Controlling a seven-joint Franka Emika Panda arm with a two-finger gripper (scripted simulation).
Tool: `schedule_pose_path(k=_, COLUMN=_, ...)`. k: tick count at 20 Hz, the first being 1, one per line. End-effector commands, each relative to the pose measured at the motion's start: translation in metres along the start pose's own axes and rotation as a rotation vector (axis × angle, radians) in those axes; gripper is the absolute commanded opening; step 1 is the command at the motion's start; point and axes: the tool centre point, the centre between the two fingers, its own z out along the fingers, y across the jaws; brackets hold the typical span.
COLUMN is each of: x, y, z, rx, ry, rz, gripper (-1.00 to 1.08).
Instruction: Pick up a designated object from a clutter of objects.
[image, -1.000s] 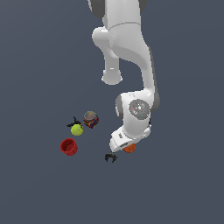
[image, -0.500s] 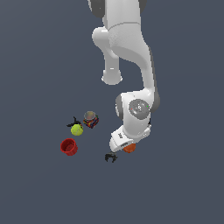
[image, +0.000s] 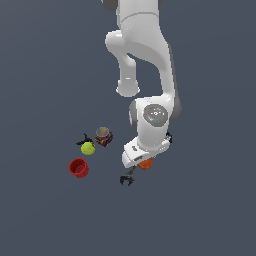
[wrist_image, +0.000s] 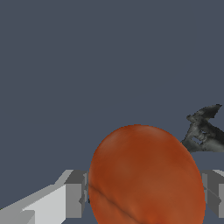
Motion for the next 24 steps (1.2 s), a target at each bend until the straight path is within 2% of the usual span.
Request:
schedule_pose_path(k=1, x=-0.008, y=0.003, z=-0.013, rx=-0.001, ry=0.003, rz=0.0, gripper=-1.0)
schedule_pose_path(k=24, x=-0.13, y=0.039, z=-0.184, rx=0.002, ry=0.004, rz=0.0, gripper=-1.0)
